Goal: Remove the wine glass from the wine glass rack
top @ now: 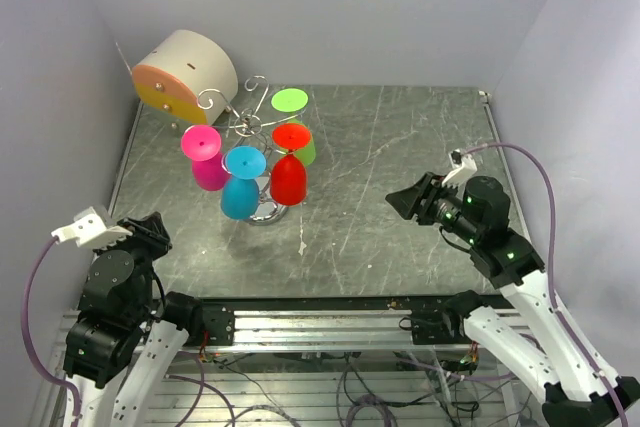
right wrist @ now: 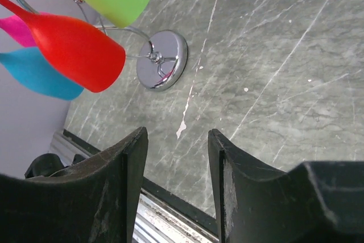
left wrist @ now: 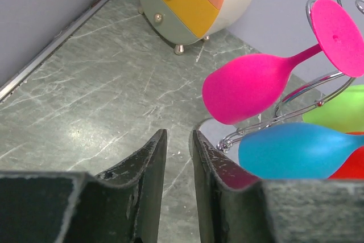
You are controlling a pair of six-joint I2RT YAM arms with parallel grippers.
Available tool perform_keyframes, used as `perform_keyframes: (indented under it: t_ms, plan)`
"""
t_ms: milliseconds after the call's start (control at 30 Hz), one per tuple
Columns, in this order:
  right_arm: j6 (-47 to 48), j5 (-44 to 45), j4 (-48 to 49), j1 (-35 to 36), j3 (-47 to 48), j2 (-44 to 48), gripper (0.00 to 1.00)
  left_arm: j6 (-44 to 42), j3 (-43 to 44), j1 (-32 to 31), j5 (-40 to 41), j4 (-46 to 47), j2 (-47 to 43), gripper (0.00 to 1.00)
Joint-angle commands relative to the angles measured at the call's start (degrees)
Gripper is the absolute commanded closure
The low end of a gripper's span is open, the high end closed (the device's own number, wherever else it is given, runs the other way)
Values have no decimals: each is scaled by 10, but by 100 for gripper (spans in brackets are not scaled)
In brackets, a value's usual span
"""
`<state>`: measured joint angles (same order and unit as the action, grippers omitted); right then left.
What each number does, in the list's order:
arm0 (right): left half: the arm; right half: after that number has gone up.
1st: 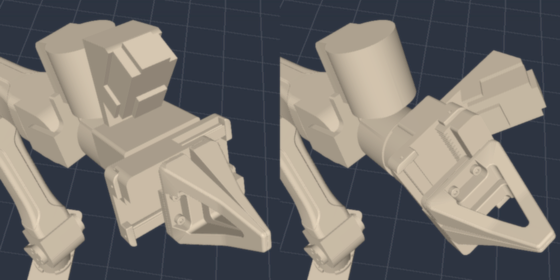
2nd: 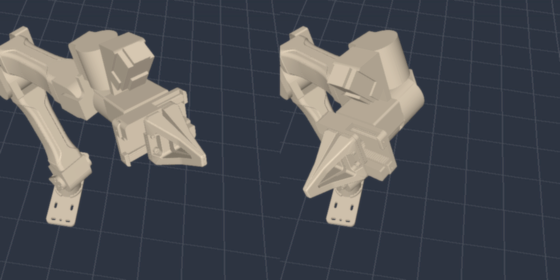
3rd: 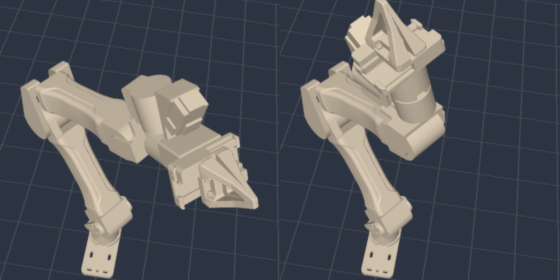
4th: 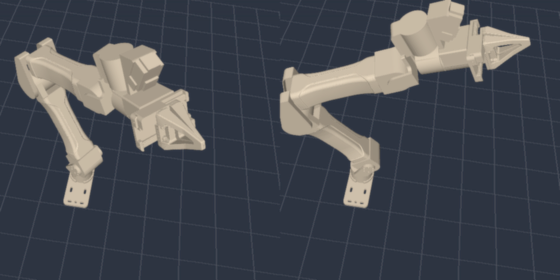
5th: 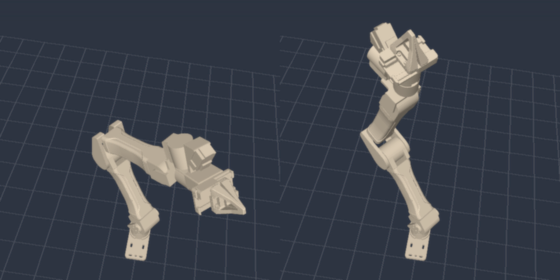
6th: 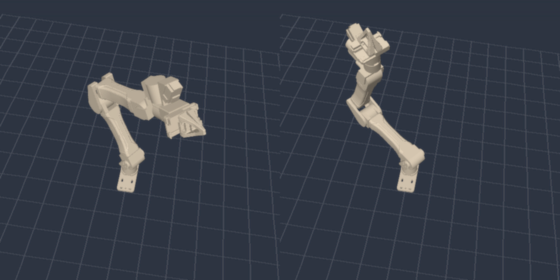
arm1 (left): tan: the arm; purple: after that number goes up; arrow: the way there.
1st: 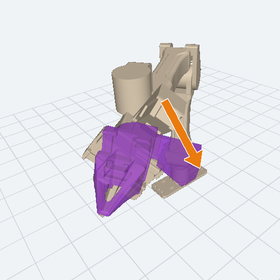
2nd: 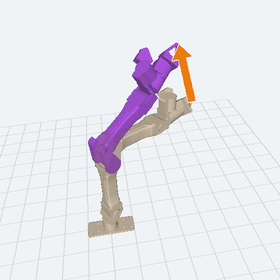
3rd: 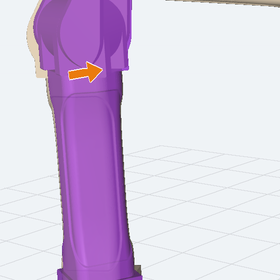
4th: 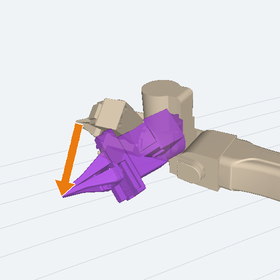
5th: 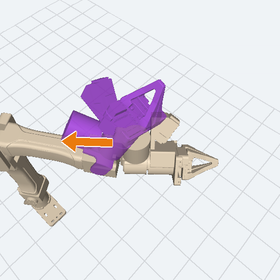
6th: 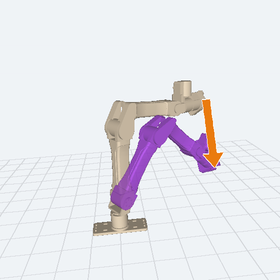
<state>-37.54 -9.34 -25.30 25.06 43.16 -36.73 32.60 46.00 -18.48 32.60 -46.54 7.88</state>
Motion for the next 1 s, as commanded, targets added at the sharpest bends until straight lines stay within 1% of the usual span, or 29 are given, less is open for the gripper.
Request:
perform_keyframes:
  t_ms: [0, 100, 167, 233, 400, 567, 667, 767, 867, 967]
  plan:
    - [-2, -31, 33, -3, 27, -24, 52, 9, -4, -5, 21, 9, -7, 61]
    - [6, -42, 30, -3, 84, -70, 52, 13, -1, -5, 26, 6, -6, 52]
    - [10, -39, 18, -3, 132, -110, 52, 16, 0, -5, 30, 3, -5, 50]
    - [12, -35, 2, -3, 208, -155, 52, 18, 0, -5, 32, 1, -6, 50]
    - [-10, -36, -24, -4, 341, -262, 52, 20, 0, -5, 35, 0, -8, 52]
    - [-25, -66, -29, -4, 467, -368, 52, 21, 1, -5, 35, -1, -9, 54]
    - [-34, -94, -14, -4, 508, -415, 53, 21, 0, -5, 36, -1, -12, 55]
    - [-44, -143, 3, -4, 542, -465, 55, 21, 0, -5, 36, -1, -15, 56]
    - [-58, -192, 34, -3, 555, -508, 60, 22, 1, -5, 37, -2, -15, 56]
    - [-58, -214, 48, -3, 574, -541, 61, 22, 1, -5, 37, -2, -14, 57]
